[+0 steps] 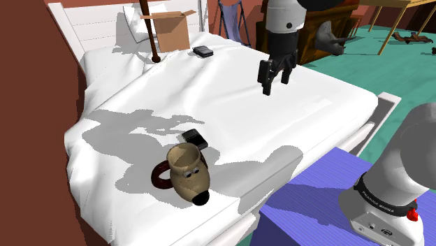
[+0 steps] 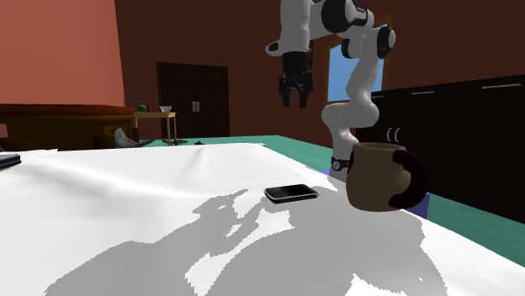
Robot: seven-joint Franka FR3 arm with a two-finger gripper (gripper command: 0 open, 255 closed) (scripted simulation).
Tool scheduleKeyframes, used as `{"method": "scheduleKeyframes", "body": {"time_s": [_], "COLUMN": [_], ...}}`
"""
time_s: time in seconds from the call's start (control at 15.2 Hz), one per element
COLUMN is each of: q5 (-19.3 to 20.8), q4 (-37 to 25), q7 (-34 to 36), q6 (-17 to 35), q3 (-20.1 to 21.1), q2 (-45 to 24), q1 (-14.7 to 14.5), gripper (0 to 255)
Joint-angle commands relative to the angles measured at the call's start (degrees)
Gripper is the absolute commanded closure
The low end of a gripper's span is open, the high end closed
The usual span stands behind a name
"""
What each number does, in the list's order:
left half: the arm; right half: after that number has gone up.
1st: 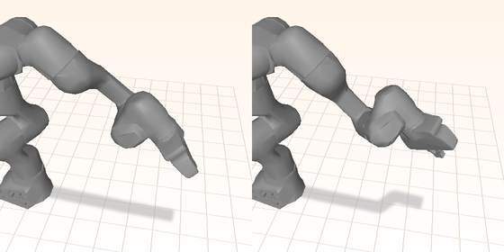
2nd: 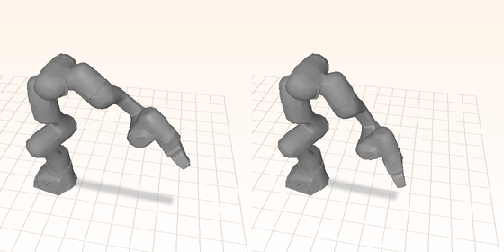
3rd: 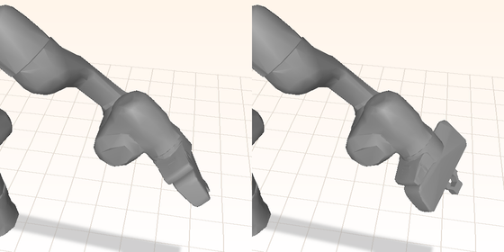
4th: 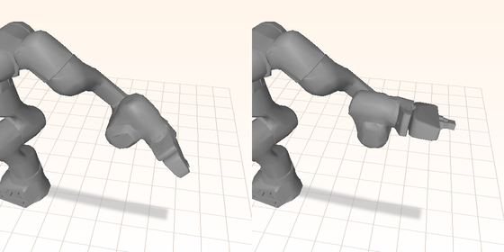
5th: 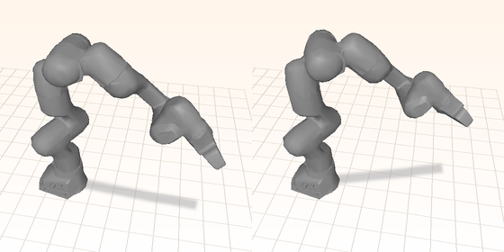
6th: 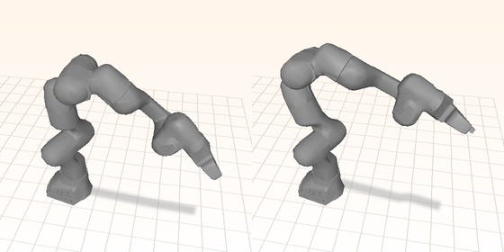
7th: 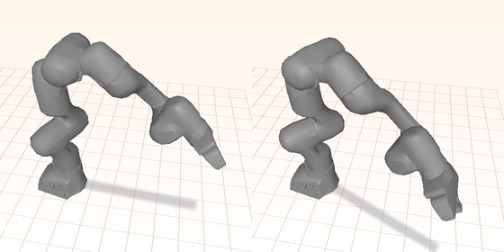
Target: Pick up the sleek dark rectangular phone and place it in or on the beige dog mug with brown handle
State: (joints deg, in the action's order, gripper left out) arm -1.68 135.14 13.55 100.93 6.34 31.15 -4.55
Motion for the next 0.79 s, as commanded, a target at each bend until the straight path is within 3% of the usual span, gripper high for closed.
{"method": "scheduleKeyframes", "body": {"time_s": [0.0,0.73], "q5": [-0.5,1.7], "q4": [-0.3,-8.4], "q7": [1.8,13.0], "q6": [2.5,15.9], "q3": [1.5,9.7], "q2": [-2.4,-22.4], "q1": [-0.5,-2.6], "gripper": [0,0]}}
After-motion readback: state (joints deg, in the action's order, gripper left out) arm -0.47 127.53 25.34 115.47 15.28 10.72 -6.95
